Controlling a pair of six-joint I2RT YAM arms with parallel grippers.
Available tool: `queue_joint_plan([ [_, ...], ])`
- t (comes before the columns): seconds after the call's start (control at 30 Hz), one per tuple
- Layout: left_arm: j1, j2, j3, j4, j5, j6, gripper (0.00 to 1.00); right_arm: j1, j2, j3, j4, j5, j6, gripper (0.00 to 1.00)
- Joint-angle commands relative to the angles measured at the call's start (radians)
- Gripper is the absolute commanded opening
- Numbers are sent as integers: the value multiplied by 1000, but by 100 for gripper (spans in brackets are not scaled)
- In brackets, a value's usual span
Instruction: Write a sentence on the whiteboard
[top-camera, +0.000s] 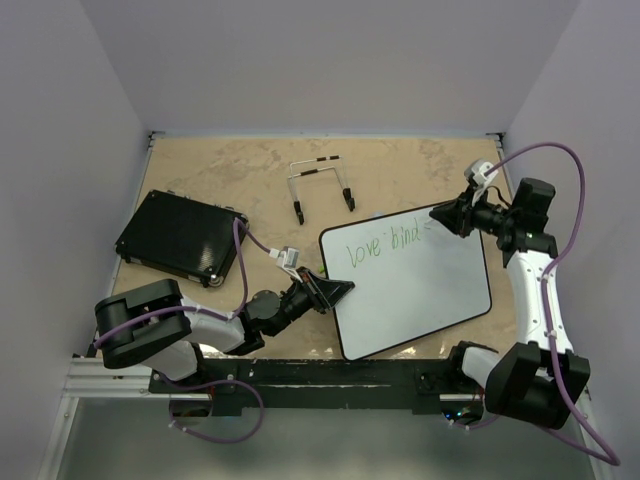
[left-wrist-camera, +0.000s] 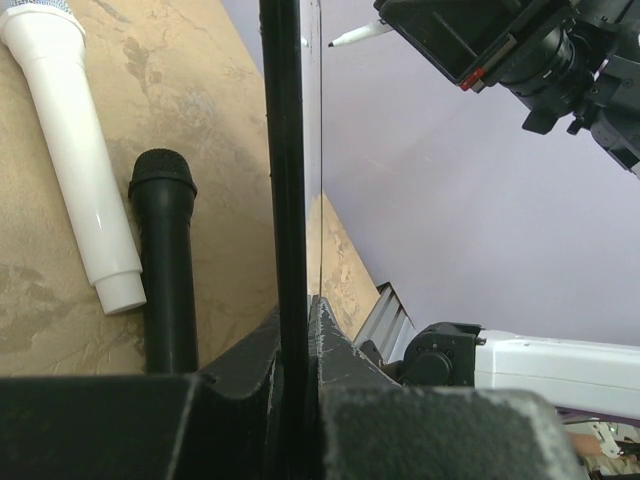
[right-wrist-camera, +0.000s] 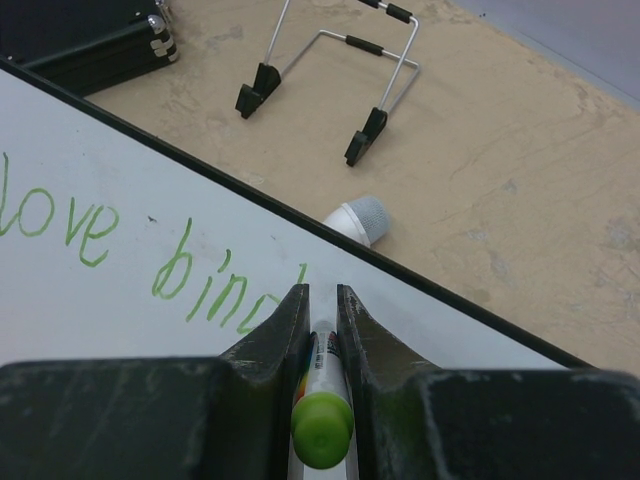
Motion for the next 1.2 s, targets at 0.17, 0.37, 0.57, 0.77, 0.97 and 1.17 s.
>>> queue_joint_plan([
  [0.17, 6, 3, 29, 57, -6, 82, 0, 56, 28, -1, 27, 53, 23, 0],
  [0.37, 6, 0, 31, 53, -6, 85, 0, 69, 29, -1, 27, 31, 26, 0],
  [0.57, 6, -1, 32, 53, -8, 86, 0, 72, 38, 12, -65, 19, -44, 0],
  [0.77, 6, 2, 31, 54, -6, 86, 0, 72, 25, 15, -130, 42, -96, 0],
  [0.97, 6, 0, 27, 54, -8, 85, 0, 72, 0, 6, -96, 102, -61, 0],
  [1.17, 8, -3, 24, 56, -11, 85, 0, 72, 3, 9, -130, 120, -79, 0],
])
